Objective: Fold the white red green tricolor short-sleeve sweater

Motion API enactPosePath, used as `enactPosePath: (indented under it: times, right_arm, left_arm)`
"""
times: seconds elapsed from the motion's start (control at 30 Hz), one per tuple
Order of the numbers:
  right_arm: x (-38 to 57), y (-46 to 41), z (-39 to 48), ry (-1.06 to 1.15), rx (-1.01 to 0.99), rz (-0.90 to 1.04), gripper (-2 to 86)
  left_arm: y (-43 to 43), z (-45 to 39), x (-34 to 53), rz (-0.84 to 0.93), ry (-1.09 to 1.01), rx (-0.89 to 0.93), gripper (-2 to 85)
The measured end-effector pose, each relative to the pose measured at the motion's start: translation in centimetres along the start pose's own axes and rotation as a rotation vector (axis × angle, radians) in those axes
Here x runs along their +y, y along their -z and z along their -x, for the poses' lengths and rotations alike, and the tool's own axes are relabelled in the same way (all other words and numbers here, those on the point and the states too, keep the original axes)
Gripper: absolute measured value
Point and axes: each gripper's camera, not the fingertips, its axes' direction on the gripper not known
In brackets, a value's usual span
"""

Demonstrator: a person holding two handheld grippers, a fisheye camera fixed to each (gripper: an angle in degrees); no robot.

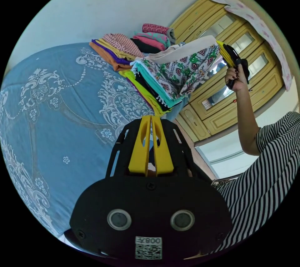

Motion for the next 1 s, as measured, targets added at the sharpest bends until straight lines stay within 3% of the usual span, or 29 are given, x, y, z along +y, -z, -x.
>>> enactPosePath:
  times: [0.5,0.67,1.0]
  right_arm:
    - [-1.6,4.8,16.3,0.215,-0.308,0.07,0.7]
    - [-1.6,5.2,18.4,0.205,-0.346,0.124,0.7]
    - [-4.2,5.7,22.5,0.234,-0.433,0.161,0.6]
  left_arm:
    - [6.4,7.2,17.2,-0.277,0.12,0.048,2.8]
    - [4.6,9.8,21.1,-0.242,0.157,0.091,5.2]
    - [-1.5,12.4,24.7,-0.163,0.021,0.313,7.6]
